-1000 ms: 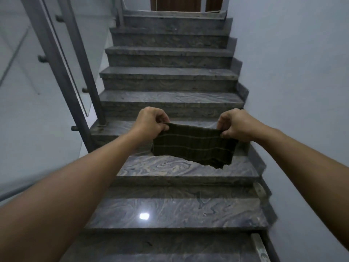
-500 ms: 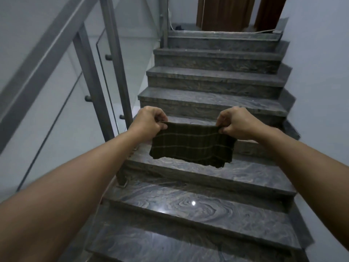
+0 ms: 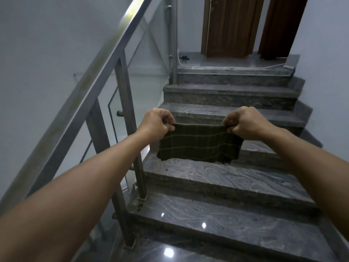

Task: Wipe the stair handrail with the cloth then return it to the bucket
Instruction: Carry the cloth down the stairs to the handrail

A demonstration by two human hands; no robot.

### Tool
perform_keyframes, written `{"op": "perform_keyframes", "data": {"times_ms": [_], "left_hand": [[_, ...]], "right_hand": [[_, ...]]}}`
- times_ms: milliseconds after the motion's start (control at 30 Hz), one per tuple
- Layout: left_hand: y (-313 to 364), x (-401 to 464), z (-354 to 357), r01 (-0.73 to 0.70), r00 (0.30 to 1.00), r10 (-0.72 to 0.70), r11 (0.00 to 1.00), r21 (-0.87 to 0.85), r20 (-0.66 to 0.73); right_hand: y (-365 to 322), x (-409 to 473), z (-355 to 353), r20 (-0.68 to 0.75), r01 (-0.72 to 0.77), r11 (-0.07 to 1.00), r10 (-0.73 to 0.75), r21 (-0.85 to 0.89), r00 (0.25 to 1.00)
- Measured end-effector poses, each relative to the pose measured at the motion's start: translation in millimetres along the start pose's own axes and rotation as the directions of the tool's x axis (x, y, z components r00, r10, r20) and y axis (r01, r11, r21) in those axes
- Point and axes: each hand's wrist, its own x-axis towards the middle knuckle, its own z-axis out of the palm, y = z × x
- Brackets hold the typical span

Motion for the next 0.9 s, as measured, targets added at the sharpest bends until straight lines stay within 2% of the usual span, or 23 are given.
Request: {"op": "perform_keyframes", "data": {"times_ms": [233,433,600,733,900], "left_hand": [[27,97,-27,-0.022,0.999,0.025,0.998,0.063,-0.042],[63,167,-53,0.052,0.997,-0.044,0.992,0.115,-0.066],[91,215,-79,0.080,0.990,-0.056,0.979,0.186,-0.129],[97,256,-96,0.083,0.983,-0.043,0.971,0.222,-0.178],[96,303,-112,0.066,0.967,-0.001,0.966,0.248,-0.255]], "right_hand": [[10,101,-51,-0.011,0.019,1.000,-0.019,-0.002,1.000],[17,183,-98,-0.004,0.054,0.999,-0.054,-0.005,0.999],[8,232,-133,-0.022,0.062,0.997,-0.061,0.054,0.998],[3,275,-149,-0.031,0.000,0.989,0.004,0.151,1.000],[-7,330,-164,-0.141,0.063,0.982,-0.038,0.177,0.989]]}}
